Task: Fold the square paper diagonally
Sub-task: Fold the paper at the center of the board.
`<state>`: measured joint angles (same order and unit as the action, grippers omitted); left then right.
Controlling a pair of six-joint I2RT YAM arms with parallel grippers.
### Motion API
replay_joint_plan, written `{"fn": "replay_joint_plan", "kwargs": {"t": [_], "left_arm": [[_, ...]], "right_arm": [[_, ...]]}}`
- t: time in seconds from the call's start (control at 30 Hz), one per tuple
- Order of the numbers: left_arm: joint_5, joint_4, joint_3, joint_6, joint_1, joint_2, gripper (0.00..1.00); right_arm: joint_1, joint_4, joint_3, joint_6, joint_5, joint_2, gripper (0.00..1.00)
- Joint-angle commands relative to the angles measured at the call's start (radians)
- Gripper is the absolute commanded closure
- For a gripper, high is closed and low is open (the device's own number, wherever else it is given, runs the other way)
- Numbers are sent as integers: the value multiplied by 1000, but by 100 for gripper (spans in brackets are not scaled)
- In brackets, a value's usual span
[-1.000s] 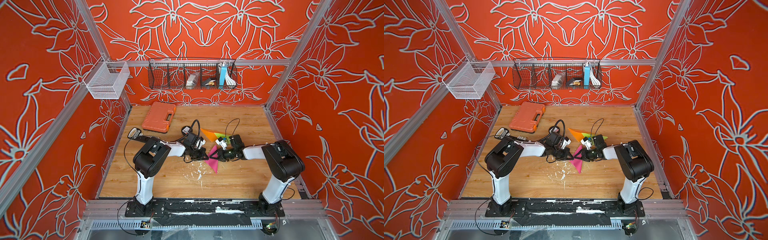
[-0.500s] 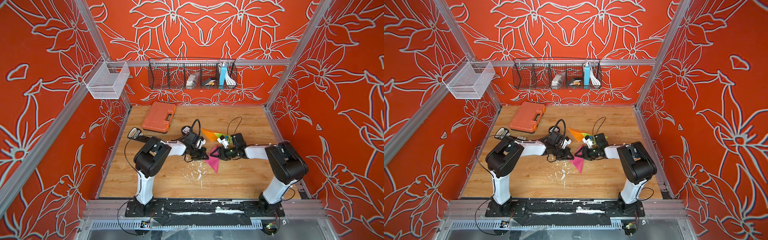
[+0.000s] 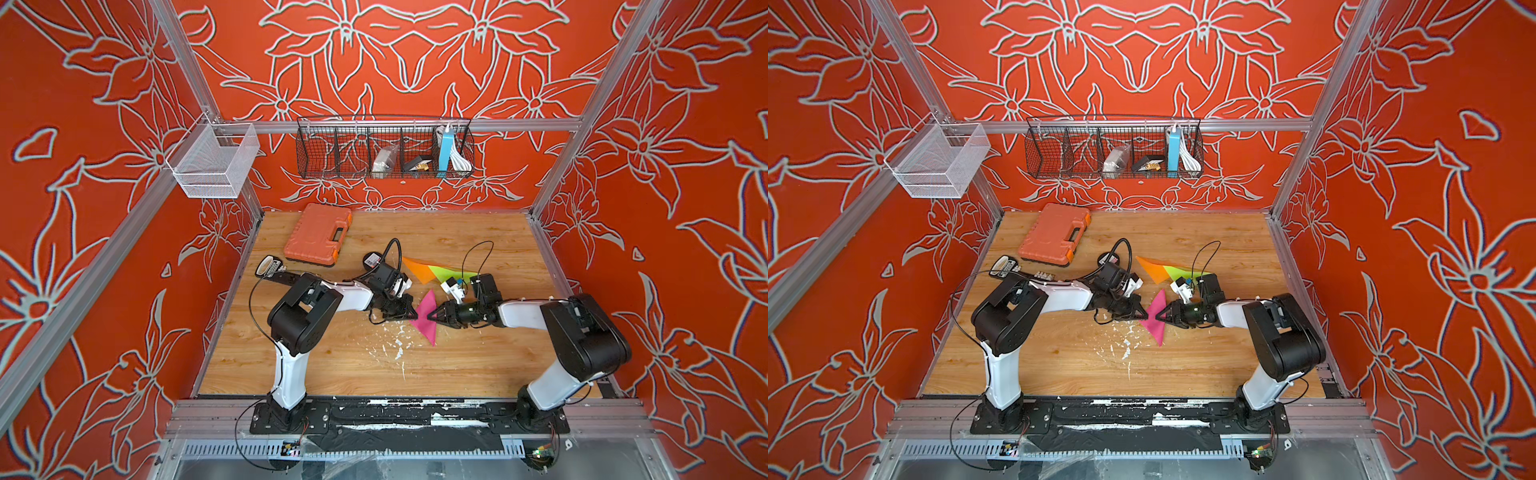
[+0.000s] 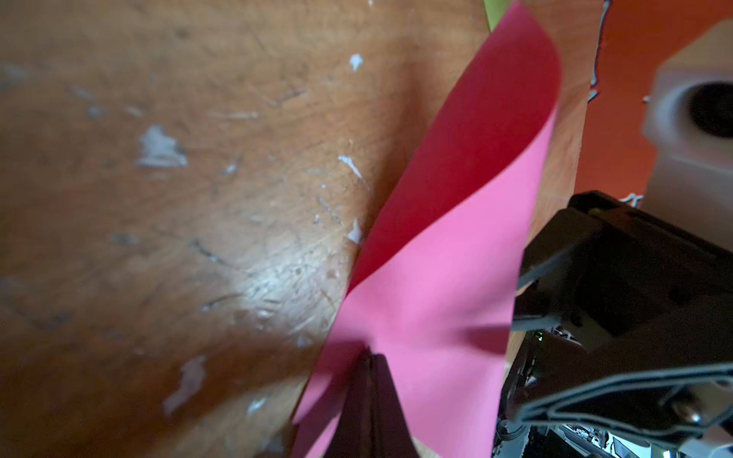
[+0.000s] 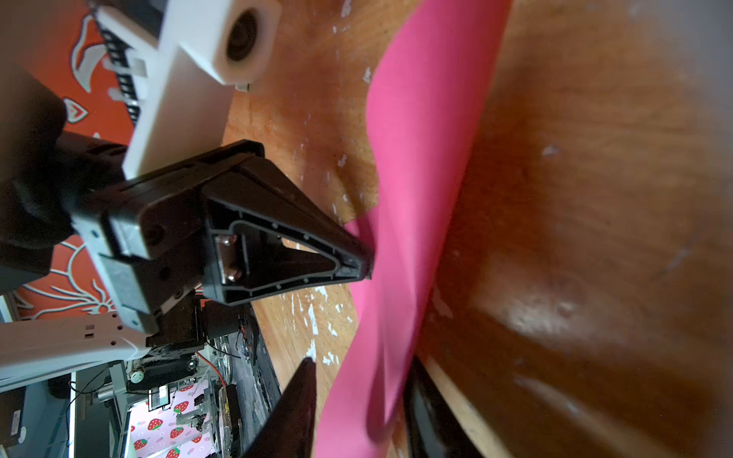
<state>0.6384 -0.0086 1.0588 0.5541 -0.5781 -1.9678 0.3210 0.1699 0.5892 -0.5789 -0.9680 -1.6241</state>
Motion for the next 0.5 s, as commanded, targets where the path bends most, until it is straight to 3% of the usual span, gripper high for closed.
{"fn": "replay_joint_plan", "kwargs": {"t": [0.0, 0.47], "left_arm": [[-94, -102, -16, -15, -4, -52, 100], [-89, -101, -17, -18, -4, -43, 100]], "right_arm": [[0, 33, -1, -18, -20, 32, 66], [-2, 99, 24, -69, -26, -45, 86]]}}
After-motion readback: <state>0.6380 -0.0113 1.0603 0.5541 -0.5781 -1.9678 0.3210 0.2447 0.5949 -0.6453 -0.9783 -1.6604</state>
